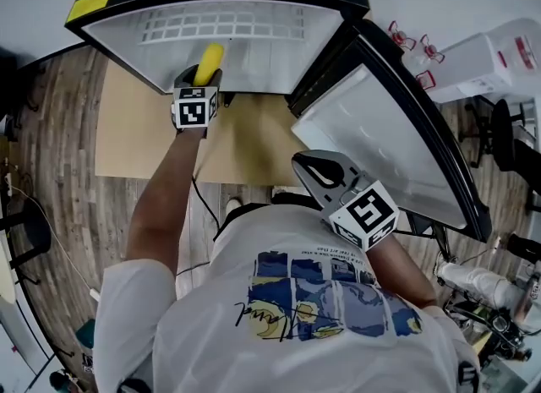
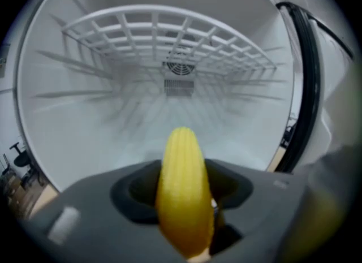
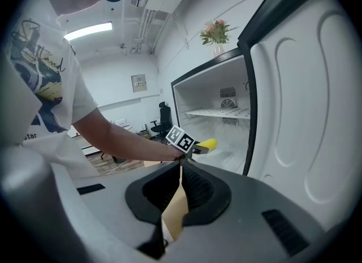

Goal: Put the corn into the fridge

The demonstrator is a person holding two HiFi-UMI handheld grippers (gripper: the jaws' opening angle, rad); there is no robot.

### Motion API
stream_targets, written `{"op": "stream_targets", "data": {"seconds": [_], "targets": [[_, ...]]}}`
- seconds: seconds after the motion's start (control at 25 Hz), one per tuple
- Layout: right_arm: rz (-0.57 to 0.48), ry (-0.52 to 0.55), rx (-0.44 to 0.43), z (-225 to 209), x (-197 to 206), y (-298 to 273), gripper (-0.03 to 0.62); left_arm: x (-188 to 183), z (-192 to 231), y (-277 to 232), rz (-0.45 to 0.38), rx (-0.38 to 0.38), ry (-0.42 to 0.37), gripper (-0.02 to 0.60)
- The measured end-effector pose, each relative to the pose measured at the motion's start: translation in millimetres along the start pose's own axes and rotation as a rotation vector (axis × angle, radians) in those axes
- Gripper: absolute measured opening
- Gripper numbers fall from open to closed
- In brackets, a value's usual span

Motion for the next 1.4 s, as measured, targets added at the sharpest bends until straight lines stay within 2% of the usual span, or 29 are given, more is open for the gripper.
{"op": "stream_targets", "data": {"seconds": [0.24,0.56,1.2,1.4], "targets": [[0.049,0.035,0.021,-11,-3,0,0.018,1,12,-45,0.037,-0.007,-0.013,0.245],[0.072,0.002,0.061,-18,4,7,0.018,2,21,-80,0.067,-0.017,-0.04,0.245],[0.097,-0.026,0.119,-25,8,18,0.018,0,22,-99,0.085,-0.065,-0.123,0.25],[0.094,-0.024,0.117,-25,8,16,0.018,1,25,-97,0.1,-0.063,-0.115,0.301]]}}
Point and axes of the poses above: the fingertips, and each gripper's own axes: y backward along the fingers, z to its left, x out of its underside, the point moved 6 cm from there along y, backward along the fingers, and after that the axes turned 3 degrees about x, right-handed, at the moved point
